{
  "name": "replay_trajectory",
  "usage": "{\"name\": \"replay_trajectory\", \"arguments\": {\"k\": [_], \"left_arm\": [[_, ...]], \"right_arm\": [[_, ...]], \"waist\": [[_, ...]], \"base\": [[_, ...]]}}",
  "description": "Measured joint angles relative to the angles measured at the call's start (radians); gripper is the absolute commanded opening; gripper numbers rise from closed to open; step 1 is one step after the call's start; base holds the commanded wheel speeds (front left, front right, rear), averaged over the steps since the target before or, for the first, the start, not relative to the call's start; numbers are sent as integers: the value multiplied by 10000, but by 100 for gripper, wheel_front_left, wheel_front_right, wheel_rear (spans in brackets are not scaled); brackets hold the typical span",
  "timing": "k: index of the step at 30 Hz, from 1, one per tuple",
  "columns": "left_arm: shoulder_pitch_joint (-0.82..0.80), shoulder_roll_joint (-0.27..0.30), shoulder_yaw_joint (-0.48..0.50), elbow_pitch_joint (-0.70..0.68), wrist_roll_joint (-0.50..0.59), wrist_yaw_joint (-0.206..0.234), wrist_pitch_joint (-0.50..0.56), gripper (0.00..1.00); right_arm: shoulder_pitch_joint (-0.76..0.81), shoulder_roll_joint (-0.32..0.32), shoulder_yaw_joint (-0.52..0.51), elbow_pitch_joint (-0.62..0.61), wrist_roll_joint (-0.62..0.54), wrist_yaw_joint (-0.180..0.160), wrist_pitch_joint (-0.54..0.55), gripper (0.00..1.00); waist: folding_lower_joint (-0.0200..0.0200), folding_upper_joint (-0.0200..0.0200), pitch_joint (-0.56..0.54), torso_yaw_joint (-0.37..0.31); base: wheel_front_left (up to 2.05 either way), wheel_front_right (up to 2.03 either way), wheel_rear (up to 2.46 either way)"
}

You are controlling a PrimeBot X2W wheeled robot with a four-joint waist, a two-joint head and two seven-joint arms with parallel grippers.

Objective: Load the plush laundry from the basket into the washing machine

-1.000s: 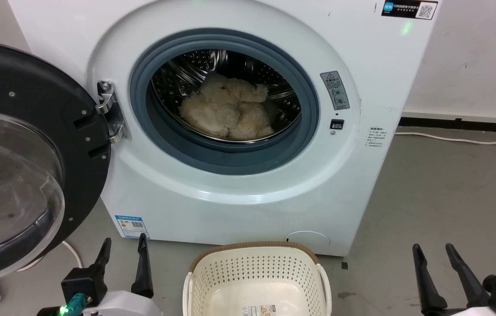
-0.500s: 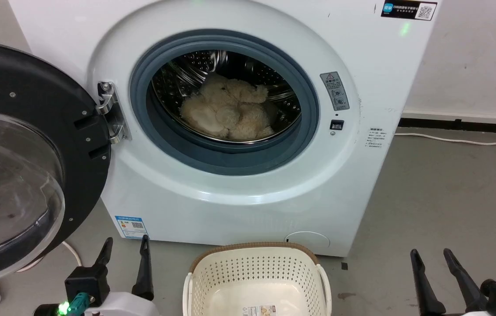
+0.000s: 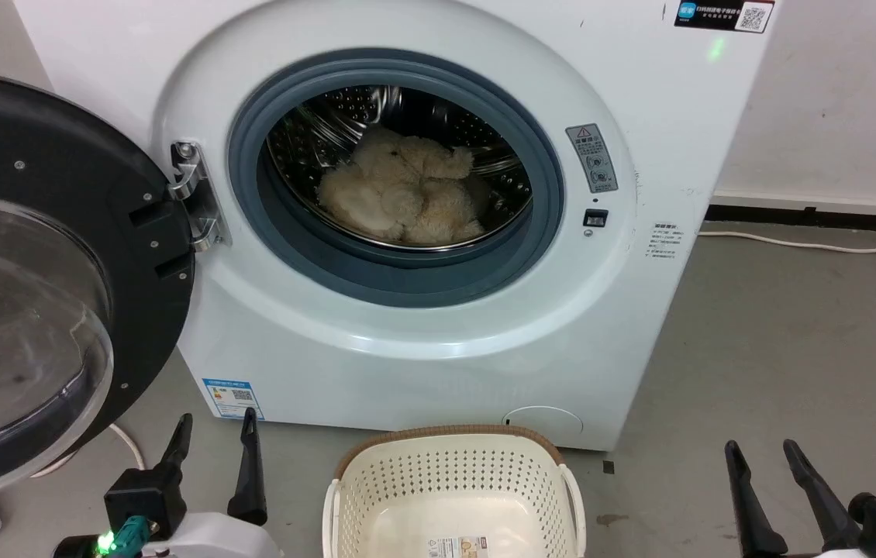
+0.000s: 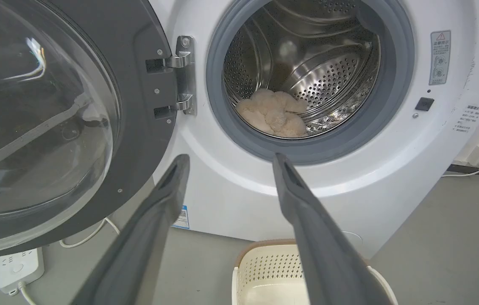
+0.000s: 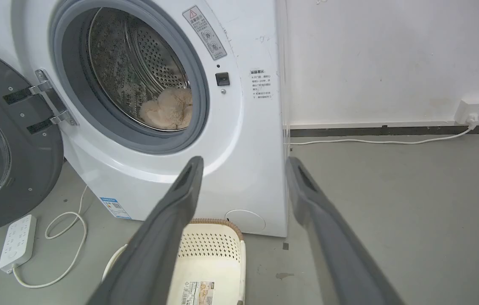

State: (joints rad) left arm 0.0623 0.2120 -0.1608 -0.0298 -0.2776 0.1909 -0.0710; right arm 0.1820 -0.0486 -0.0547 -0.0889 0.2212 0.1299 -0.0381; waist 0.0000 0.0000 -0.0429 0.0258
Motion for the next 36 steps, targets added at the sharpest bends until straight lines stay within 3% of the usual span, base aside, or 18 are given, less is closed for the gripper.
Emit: {"name": "replay_trajectory", "arguments": {"k": [6,7,36], "left_arm": [[1,15,0,6,-75,2,-17,100],[0,10,0,8,-73,2,-2,0],[-18,-309,251,42,391,-330,105,0]], "right_arm": [[0,0,-15,4,0,0,10,100],[-3,0,-13,6,0,0,10,0],[-216,2,73,150,-336,0,25,0]], "waist": [[0,0,27,5],[0,0,30,6],[2,0,109,-46]], "base": [[0,0,0],[0,0,0],[0,0,0]]}}
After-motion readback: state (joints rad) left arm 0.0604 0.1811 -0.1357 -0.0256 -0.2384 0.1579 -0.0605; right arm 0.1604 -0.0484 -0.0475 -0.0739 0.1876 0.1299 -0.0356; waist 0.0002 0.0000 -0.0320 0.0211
